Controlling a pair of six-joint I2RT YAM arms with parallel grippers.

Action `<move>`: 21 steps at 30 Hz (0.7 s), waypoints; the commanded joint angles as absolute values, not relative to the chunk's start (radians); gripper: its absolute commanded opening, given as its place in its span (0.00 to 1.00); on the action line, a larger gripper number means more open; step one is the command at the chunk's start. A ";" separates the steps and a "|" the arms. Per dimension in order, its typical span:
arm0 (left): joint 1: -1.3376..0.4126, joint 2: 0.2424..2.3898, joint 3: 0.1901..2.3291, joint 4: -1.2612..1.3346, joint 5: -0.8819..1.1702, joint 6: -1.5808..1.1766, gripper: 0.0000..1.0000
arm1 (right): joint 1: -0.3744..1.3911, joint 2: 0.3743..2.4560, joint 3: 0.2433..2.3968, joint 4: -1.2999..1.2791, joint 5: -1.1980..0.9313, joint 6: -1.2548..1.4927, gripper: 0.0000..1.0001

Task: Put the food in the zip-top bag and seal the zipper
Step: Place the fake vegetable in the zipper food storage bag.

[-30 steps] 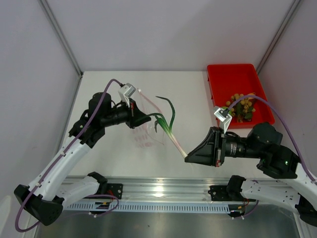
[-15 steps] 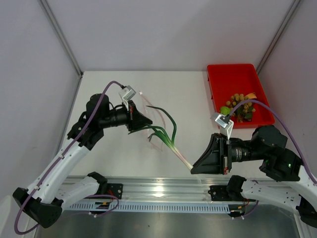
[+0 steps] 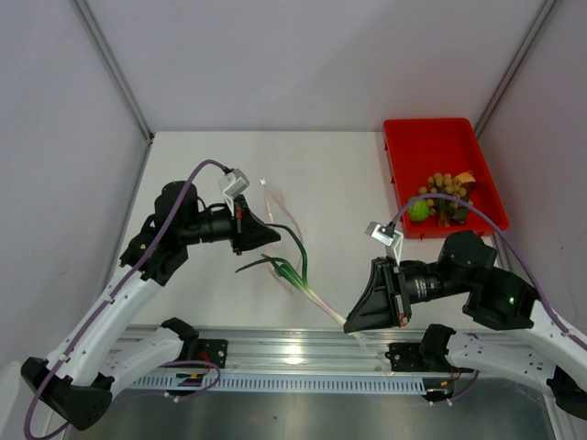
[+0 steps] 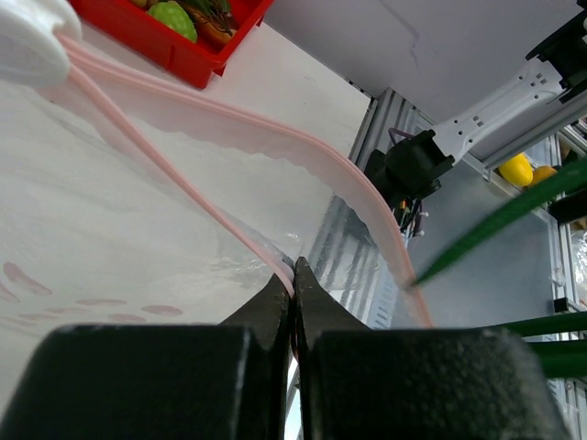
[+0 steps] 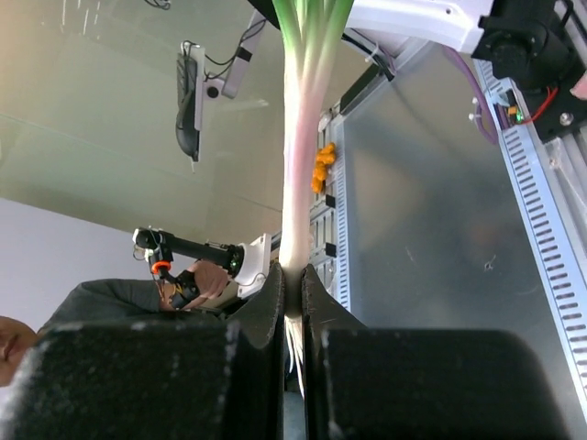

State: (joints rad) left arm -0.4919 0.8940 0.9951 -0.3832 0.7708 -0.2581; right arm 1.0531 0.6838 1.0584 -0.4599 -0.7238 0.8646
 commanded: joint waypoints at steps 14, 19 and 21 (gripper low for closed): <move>-0.485 0.864 0.966 -0.402 0.779 -0.221 0.01 | 0.894 0.704 1.126 -0.493 -0.815 0.882 0.00; -0.485 0.873 0.965 -0.414 0.767 -0.216 0.01 | 0.877 0.704 1.141 -0.445 -0.822 0.911 0.00; -0.485 0.871 0.963 -0.416 0.759 -0.216 0.01 | 0.876 0.710 1.153 -0.475 -0.816 0.901 0.00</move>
State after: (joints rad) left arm -0.4919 0.8768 0.9680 -0.4191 0.7719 -0.2466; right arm 0.8810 0.7097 1.0969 -0.4973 -0.7925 0.8970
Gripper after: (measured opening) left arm 0.005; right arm 0.033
